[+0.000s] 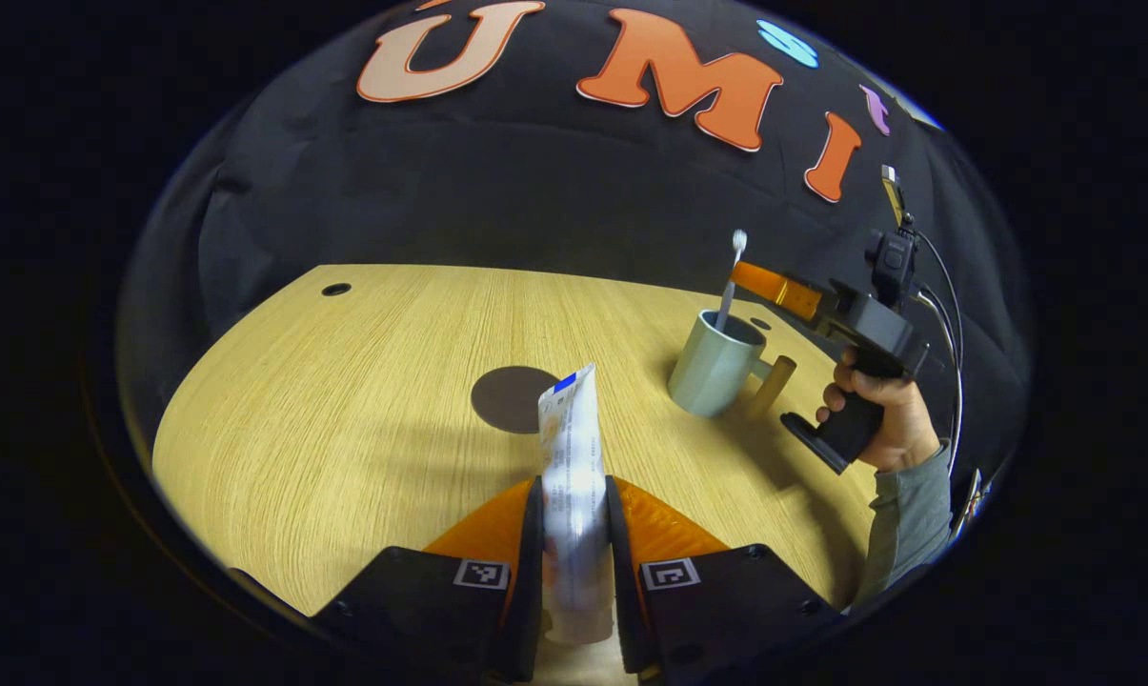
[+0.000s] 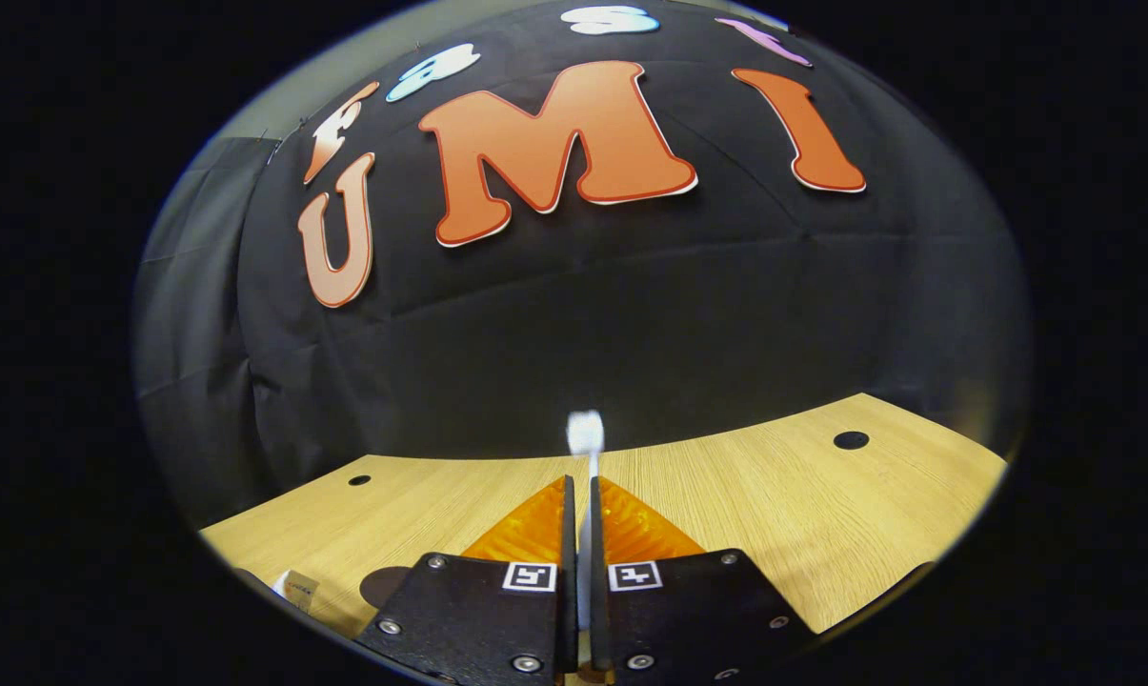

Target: Put the toothbrush and toothpaste on the desktop into the cup, then pick up the cup and place it on the coaster on the desktop.

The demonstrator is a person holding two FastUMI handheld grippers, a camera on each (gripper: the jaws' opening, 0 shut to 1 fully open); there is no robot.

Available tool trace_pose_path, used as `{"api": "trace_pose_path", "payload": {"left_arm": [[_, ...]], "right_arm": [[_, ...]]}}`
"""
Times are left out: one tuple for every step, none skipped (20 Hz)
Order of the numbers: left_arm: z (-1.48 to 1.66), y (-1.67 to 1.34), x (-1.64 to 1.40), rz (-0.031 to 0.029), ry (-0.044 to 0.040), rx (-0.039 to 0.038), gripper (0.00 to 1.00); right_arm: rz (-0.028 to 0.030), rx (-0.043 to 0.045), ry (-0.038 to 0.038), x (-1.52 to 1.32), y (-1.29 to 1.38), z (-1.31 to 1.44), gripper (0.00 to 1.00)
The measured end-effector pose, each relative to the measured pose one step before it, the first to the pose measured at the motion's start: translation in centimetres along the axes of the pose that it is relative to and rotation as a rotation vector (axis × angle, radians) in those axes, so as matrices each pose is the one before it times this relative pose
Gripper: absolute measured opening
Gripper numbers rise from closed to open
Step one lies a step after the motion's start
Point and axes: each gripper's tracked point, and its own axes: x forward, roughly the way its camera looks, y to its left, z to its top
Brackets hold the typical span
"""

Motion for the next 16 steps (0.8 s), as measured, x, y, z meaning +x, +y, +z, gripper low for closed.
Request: {"api": "trace_pose_path", "payload": {"left_arm": [[0.439,-0.278,0.565,-0.00626,-0.00905,0.00463,0.36],[0.403,-0.497,0.793,-0.00558,-0.00658,0.00820,0.36],[0.419,-0.355,0.573,-0.00711,-0.00706,0.01076,0.35],[0.419,-0.167,0.767,-0.00536,-0.00505,0.00916,0.36],[0.618,-0.370,0.758,-0.00685,-0.01028,0.00646,0.36],[0.579,-0.145,0.986,-0.00703,-0.00679,0.00578,0.36],[0.630,-0.034,0.850,-0.00679,-0.01248,0.00328,0.35],[0.556,0.002,0.893,-0.01178,-0.01468,0.00383,0.36],[0.778,0.013,0.781,-0.01208,-0.01699,0.00092,0.36],[0.837,-0.005,0.856,-0.01661,-0.02256,0.00035,0.36],[0.958,-0.065,0.896,-0.01516,-0.02717,0.00232,0.36],[0.703,-0.298,0.833,-0.01315,-0.03117,0.00433,0.36],[0.999,-0.083,0.915,-0.01102,-0.03310,0.00609,0.36],[1.009,-0.261,0.776,-0.01014,-0.03190,0.00363,0.37],[1.087,-0.376,0.930,-0.01173,-0.03440,0.00011,0.35],[0.942,-0.313,0.921,-0.01063,-0.03174,0.00190,0.36]], "right_arm": [[0.00099,0.00276,0.00964,-0.245,-0.184,-0.074,0.05],[0.00074,0.00431,0.01976,-0.478,-0.148,-0.371,0.06],[0.00383,0.00646,0.02762,-0.468,-0.176,-0.495,0.06],[0.01063,0.00046,0.01363,-0.632,0.037,-0.372,0.07],[0.00409,-0.00274,0.00373,-0.649,-0.128,-0.027,0.09],[0.00075,-0.00357,0.00205,-0.788,-0.299,0.000,0.10],[0.00423,0.00001,-0.00095,-0.682,-0.322,0.149,0.13],[0.00725,0.00272,0.00110,-0.656,-0.130,0.090,0.15],[0.00780,0.00651,0.00069,-0.697,-0.189,0.167,0.19],[0.00527,0.00663,-0.00124,-0.790,-0.213,0.171,0.22],[0.00704,0.00904,-0.00329,-0.725,-0.237,0.250,0.27],[0.00828,0.00659,-0.00414,-0.696,-0.089,0.057,0.29],[0.00982,0.00394,-0.00428,-0.600,-0.161,0.228,0.34],[0.00817,0.00041,-0.00655,-0.623,-0.143,0.047,0.36],[0.00372,0.00053,-0.00792,-0.422,-0.343,0.193,0.40],[0.00379,0.00226,-0.01039,-0.563,-0.309,0.208,0.42]]}}
